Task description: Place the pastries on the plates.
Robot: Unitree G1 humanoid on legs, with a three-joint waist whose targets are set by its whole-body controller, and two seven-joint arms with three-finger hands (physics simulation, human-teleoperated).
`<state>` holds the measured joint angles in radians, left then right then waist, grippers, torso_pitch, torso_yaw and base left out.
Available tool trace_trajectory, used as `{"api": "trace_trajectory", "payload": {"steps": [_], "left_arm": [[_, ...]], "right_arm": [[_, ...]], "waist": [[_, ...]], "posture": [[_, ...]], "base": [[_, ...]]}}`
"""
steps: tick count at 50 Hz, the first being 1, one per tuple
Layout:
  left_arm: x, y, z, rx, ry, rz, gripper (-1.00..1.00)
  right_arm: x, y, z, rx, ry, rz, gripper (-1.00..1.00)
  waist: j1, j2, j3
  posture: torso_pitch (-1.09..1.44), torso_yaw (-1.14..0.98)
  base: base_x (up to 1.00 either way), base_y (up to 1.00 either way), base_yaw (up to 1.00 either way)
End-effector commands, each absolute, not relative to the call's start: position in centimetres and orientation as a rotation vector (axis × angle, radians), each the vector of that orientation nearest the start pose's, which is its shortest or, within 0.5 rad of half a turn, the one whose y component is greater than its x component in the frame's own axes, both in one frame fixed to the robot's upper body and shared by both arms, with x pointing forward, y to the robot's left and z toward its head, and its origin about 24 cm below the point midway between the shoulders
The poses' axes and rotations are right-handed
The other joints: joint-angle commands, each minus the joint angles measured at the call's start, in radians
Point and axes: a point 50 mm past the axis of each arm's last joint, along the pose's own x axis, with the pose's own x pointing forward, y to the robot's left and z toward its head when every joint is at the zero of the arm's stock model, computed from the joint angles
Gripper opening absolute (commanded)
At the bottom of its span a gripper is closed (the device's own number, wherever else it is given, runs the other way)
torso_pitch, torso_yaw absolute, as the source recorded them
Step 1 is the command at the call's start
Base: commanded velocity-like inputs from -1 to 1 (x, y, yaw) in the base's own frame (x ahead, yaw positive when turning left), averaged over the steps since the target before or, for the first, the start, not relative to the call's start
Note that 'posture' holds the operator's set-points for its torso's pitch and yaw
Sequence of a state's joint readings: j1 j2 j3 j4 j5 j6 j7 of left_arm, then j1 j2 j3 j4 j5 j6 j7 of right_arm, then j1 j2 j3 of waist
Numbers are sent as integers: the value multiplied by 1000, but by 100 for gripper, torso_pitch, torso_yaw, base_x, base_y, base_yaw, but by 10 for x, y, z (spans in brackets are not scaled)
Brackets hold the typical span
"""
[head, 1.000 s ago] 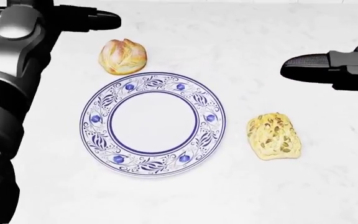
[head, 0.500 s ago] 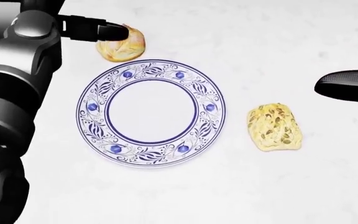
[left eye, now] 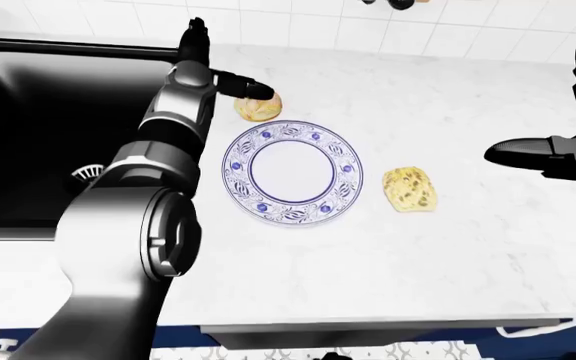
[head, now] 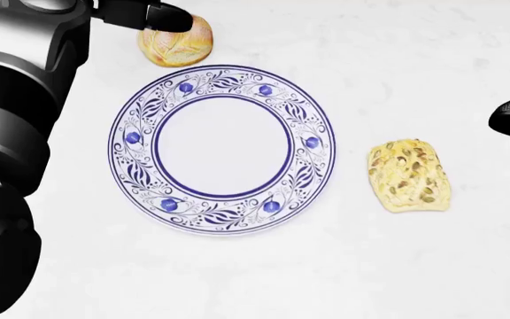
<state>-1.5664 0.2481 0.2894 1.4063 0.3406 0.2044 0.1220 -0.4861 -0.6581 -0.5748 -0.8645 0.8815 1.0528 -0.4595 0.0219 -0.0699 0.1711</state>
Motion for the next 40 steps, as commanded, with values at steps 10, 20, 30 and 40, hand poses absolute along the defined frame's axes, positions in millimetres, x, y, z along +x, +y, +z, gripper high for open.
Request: {"api": "trace_trajectory", "payload": {"steps": [10,20,30,40], "left_arm": [[433,133,299,404,-69,88,100],[433,128,302,423,-92,82,100],[433,126,300,476,-92,74,100],[433,127,301,467,-101,103,100]], "right_arm": [[195,-234,307,-68,-501,-232,100],[192,-235,304,-68,-498,-238,100],[187,-237,304,-70,-500,-245,100],[185,-238,302,-67,-499,-248,100]], "waist": [[3,-8,-22],[4,-14,-19],[5,-15,-14],[6,-19,1]], "posture": [[24,0],[24,0],[25,0],[29,0]], "base": [[0,0,0],[0,0,0],[0,0,0],[0,0,0]]}}
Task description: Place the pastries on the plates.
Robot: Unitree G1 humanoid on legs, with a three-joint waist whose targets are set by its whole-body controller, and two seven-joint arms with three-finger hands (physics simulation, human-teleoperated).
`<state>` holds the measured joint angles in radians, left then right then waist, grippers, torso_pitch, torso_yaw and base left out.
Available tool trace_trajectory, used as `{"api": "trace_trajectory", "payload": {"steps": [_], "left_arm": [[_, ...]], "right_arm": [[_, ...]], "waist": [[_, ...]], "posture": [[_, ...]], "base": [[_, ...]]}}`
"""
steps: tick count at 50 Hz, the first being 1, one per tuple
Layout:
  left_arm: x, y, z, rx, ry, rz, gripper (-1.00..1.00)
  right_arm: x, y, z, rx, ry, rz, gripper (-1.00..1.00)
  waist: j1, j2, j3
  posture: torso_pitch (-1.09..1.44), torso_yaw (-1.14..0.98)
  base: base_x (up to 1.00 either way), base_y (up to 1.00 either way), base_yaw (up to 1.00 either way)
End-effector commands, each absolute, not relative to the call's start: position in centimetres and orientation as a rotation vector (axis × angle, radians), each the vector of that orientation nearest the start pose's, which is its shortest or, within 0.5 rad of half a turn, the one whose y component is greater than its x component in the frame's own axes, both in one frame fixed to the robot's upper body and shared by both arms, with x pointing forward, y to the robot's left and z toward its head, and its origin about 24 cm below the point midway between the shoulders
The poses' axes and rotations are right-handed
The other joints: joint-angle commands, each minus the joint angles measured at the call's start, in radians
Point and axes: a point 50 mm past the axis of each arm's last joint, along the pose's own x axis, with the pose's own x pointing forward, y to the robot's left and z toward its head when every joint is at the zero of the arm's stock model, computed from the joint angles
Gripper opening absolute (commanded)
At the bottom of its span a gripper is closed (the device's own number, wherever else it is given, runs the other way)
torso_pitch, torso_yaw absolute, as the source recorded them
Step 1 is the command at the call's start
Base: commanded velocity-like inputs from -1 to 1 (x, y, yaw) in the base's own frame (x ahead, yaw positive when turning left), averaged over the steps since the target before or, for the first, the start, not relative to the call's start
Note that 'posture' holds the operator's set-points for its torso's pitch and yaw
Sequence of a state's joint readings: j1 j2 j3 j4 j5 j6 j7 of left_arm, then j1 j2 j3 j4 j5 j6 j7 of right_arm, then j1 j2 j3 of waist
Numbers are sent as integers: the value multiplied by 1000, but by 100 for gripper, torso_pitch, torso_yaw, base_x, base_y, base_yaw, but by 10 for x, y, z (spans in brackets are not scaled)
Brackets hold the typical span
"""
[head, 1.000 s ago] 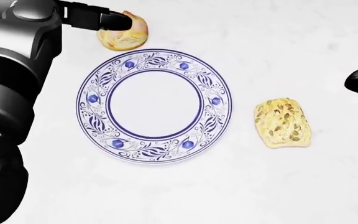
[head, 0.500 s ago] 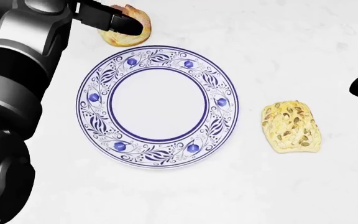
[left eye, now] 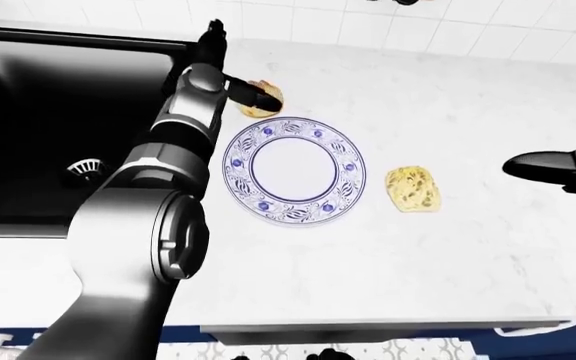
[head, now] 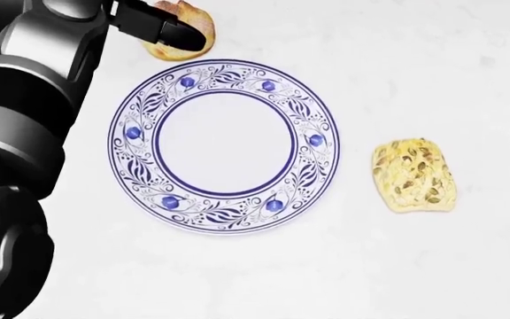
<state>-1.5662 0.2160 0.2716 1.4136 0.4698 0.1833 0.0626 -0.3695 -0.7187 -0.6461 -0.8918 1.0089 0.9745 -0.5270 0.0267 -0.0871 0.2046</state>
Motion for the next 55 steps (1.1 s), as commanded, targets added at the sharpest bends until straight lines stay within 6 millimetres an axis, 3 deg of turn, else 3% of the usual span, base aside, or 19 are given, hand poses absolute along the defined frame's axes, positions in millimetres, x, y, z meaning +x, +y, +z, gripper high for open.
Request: {"api": "trace_trajectory", "payload": {"steps": [1,12,15,34,38,47,49,55], "left_arm": [[433,127,302,461,-107,107,100],[432,128,306,409,-114,137,100],[432,130,307,322,-109,167,100],[432,125,304,373,-101,130,100],[432,124,303,371,-99,129,79],[433,123,301,367,-92,118,55],[433,122,300,367,-90,113,35],[433,121,298,370,-84,111,24]], "right_arm": [[186,-239,302,-65,-498,-251,100],[181,-241,302,-65,-498,-258,100],[182,-241,301,-65,-498,-256,100],[178,-244,300,-66,-497,-266,100],[177,-244,300,-66,-497,-268,100],[176,-246,299,-66,-495,-275,100],[176,-246,299,-66,-495,-275,100],[176,-246,298,-65,-494,-277,100]], "waist": [[0,-2,-31],[1,-2,-11],[0,-3,-4],[2,-4,15],[2,-4,17],[2,-4,15],[2,-4,16],[2,-3,15]], "posture": [[29,0],[34,0],[35,0],[36,0],[36,0],[36,0],[36,0],[36,0]], "base": [[0,0,0],[0,0,0],[0,0,0],[0,0,0],[0,0,0],[0,0,0],[0,0,0],[0,0,0]]}}
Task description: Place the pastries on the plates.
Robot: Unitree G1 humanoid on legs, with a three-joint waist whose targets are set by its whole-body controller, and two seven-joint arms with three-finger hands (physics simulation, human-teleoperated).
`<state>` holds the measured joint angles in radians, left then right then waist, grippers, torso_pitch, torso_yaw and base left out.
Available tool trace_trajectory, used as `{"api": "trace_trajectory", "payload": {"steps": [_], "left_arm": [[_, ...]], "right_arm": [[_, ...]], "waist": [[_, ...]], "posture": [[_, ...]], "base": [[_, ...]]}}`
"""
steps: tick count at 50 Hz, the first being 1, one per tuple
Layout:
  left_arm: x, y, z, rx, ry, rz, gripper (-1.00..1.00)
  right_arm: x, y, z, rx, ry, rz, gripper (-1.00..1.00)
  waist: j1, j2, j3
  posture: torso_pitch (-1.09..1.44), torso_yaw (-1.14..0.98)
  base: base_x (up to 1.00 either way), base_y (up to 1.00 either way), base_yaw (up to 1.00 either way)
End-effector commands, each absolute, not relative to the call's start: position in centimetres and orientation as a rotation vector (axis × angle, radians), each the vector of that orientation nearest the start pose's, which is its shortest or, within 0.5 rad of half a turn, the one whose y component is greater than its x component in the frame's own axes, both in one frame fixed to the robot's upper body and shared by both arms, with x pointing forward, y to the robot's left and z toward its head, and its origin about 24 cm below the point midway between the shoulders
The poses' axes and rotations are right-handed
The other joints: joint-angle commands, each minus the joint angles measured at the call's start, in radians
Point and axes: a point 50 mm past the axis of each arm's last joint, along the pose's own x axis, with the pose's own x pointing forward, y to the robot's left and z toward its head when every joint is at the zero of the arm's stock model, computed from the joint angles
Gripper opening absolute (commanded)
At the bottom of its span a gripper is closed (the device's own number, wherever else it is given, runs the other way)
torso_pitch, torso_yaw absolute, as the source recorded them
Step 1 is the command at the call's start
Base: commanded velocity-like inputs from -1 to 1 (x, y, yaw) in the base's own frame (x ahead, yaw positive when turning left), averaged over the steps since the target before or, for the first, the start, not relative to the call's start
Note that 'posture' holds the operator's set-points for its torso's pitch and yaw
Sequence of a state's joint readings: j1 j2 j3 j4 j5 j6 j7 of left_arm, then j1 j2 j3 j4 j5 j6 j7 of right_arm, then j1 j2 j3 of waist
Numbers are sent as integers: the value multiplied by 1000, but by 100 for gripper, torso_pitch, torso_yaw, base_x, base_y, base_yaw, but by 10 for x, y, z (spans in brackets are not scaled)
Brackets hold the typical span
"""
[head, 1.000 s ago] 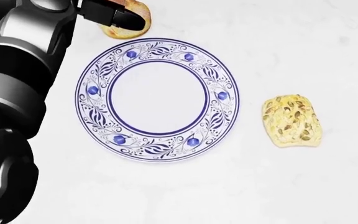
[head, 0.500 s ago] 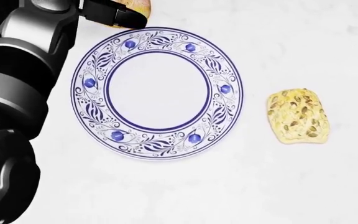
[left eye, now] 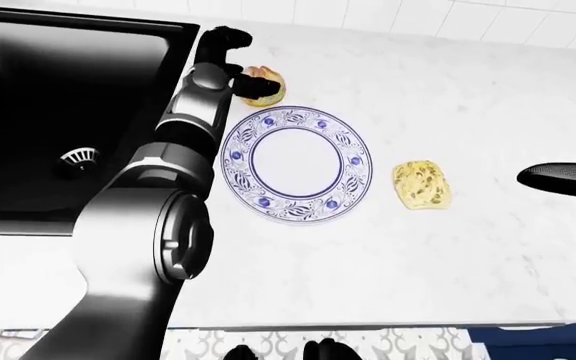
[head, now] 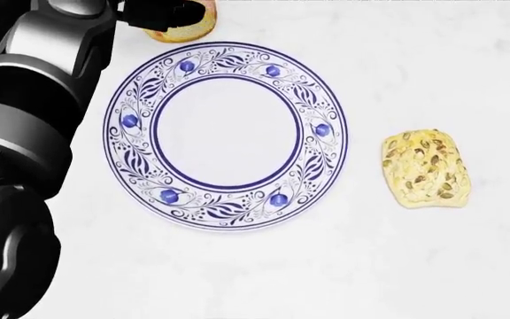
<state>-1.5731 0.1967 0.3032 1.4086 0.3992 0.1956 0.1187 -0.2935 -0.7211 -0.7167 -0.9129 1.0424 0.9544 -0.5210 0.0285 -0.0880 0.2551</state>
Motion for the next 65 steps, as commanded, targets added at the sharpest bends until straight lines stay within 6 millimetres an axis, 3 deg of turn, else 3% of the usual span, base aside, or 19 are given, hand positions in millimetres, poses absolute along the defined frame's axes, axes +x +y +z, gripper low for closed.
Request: {"api": "trace_trajectory", "payload": {"steps": [1,23,25,35,43,65], "left_arm": [[433,121,299,372,-87,114,24],[433,116,292,563,-136,132,22],[433,115,291,548,-131,128,19],[433,116,292,563,-143,142,-37],[433,118,292,536,-137,156,-58],[429,131,322,444,-237,263,-76]], "right_arm": [[176,-246,298,-67,-493,-277,100],[169,-249,295,-64,-492,-288,100],[168,-250,294,-63,-490,-292,100],[165,-251,293,-62,-491,-297,100],[165,-251,293,-62,-489,-297,100],[165,-250,295,-65,-491,-296,100]], "waist": [[0,-2,-36],[0,-4,-43],[0,-4,-44],[-3,-4,-46],[-4,-2,-47],[-5,-2,-34]], "posture": [[36,0],[36,0],[36,0],[36,0],[36,0],[36,0]], "base": [[0,0,0],[0,0,0],[0,0,0],[0,0,0],[0,0,0],[0,0,0]]}}
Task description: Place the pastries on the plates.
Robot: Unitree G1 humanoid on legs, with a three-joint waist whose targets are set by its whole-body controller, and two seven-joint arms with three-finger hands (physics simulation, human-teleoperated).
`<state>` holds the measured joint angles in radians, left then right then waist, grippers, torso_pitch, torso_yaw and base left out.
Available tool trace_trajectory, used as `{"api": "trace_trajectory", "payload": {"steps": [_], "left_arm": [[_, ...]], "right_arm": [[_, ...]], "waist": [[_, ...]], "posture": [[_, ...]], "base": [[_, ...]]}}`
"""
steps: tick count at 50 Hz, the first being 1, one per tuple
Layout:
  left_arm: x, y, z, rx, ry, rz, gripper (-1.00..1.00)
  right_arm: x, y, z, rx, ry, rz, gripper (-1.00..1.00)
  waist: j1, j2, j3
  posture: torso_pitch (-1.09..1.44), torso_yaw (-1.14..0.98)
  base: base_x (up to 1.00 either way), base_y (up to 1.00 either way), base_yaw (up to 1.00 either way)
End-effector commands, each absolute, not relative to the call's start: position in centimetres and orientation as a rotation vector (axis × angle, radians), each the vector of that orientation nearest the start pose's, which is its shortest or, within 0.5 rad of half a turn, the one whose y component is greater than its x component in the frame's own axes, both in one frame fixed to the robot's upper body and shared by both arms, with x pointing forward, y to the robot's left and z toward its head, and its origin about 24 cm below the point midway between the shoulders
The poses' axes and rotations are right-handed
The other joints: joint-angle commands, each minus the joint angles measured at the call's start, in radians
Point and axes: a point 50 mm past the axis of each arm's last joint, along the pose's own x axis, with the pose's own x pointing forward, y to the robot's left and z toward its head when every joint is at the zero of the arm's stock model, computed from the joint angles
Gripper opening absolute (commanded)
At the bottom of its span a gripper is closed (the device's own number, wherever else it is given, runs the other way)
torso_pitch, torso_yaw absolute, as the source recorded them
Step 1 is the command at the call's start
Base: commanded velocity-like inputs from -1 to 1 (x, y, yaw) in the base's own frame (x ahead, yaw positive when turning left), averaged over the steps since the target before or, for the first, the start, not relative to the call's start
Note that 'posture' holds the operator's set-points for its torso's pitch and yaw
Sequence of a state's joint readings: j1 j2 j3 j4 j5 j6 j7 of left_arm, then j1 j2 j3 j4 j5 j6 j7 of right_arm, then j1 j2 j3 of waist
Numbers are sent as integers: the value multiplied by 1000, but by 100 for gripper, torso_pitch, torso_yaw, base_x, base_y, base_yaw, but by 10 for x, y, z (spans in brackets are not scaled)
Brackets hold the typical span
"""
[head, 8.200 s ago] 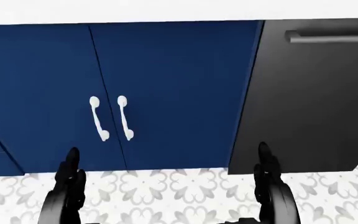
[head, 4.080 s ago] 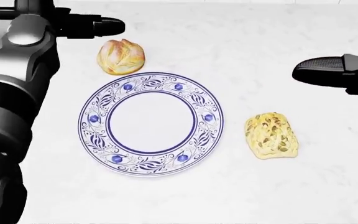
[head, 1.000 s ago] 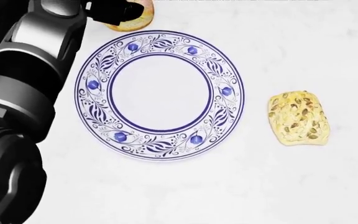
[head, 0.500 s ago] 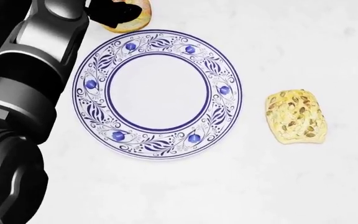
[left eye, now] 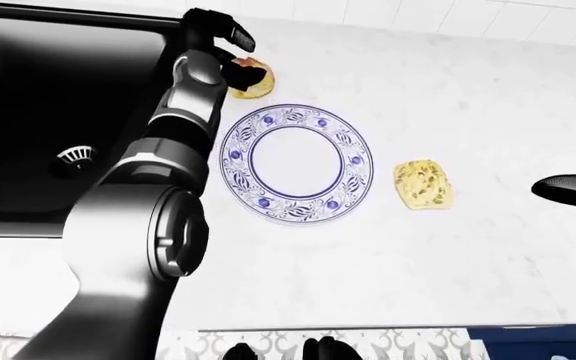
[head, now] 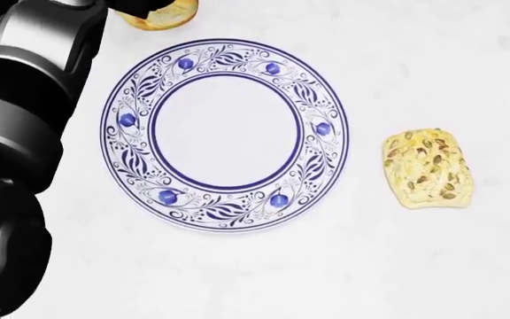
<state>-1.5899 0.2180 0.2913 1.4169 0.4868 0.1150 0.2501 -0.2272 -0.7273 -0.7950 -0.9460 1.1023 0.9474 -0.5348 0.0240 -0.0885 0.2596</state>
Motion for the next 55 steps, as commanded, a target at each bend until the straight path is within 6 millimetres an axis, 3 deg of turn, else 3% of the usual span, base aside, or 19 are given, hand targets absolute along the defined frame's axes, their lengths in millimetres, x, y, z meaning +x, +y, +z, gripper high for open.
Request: {"api": "trace_trajectory", "payload": {"steps": [1,10,17,31,36,44,51,55], "left_arm": [[428,131,324,445,-245,263,-76],[427,129,333,451,-279,221,-92],[427,129,335,447,-294,210,-93],[421,129,357,379,-386,154,-100],[419,125,365,344,-418,92,-100],[413,113,378,306,-479,-153,-100],[408,111,391,283,-503,-207,-100],[406,110,398,286,-518,-208,-100]], "right_arm": [[165,-250,295,-64,-492,-297,100],[166,-250,294,-64,-490,-297,100],[166,-250,294,-64,-491,-297,100],[167,-247,296,-66,-495,-291,100],[166,-248,296,-67,-493,-293,100],[165,-249,296,-66,-495,-294,100],[166,-247,298,-66,-498,-290,100],[167,-247,300,-65,-500,-288,100]], "waist": [[0,-2,-37],[2,-1,-34],[3,0,-34],[5,-1,-29],[8,-1,-28],[12,-3,-24],[14,-4,-20],[15,-6,-28]], "posture": [[36,0],[36,0],[36,0],[36,0],[36,0],[36,0],[35,0],[31,0]], "base": [[0,0,0],[0,0,0],[0,0,0],[0,0,0],[0,0,0],[0,0,0],[0,0,0],[0,0,0]]}}
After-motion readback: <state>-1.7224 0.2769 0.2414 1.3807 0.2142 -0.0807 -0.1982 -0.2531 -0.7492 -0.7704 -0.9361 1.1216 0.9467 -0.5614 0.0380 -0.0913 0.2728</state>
